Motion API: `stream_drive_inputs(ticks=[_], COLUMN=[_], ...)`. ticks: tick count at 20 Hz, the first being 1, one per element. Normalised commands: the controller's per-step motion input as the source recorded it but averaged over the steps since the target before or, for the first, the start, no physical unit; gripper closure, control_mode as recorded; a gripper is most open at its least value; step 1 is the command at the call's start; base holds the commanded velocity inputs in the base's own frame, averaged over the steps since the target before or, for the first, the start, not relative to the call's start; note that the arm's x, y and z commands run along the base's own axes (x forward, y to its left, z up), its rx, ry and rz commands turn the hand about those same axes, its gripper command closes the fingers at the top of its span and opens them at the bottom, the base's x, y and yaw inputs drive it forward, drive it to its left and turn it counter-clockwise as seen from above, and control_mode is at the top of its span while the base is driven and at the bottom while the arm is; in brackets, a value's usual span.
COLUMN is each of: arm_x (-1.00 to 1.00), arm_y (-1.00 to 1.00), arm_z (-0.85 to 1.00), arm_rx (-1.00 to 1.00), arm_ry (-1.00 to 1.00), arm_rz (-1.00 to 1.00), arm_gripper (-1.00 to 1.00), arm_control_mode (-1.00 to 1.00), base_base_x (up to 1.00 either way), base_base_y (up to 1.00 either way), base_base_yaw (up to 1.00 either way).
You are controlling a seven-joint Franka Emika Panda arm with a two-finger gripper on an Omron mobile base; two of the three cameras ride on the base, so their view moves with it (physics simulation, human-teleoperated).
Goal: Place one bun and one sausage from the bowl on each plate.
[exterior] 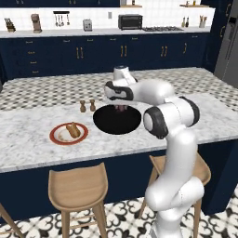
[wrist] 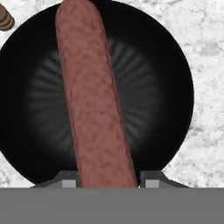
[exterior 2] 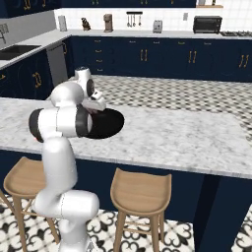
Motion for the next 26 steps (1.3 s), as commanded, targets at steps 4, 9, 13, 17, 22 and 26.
stream_drive_inputs(ticks=[4, 9, 13, 17, 22, 26], arm_x=[-1.0, -0.79, -0.17, 0.0, 0.07, 0.0], arm_y=[0.8, 1.0, 1.0, 1.0, 1.0, 1.0], arm_z=[0.77, 0.29, 0.0, 0.01, 0.0, -0.04], arm_rx=[0.15, 0.07, 0.05, 0.03, -0.04, -0.24], arm_ry=[-0.22, -0.11, -0.01, 0.0, 0.0, 0.02], arm_rz=[0.09, 0.13, 0.24, 0.27, 0.17, 0.09], arm_gripper=[1.0, 1.0, 1.0, 1.0, 1.0, 1.0], arm_control_mode=[-1.0, -1.0, -1.0, -1.0, -1.0, -1.0], base_base_x=[0.0, 0.0, 0.0, 0.0, 0.0, 0.0], base_base_y=[0.0, 0.0, 0.0, 0.0, 0.0, 0.0], base_base_yaw=[0.0, 0.0, 0.0, 0.0, 0.0, 0.0])
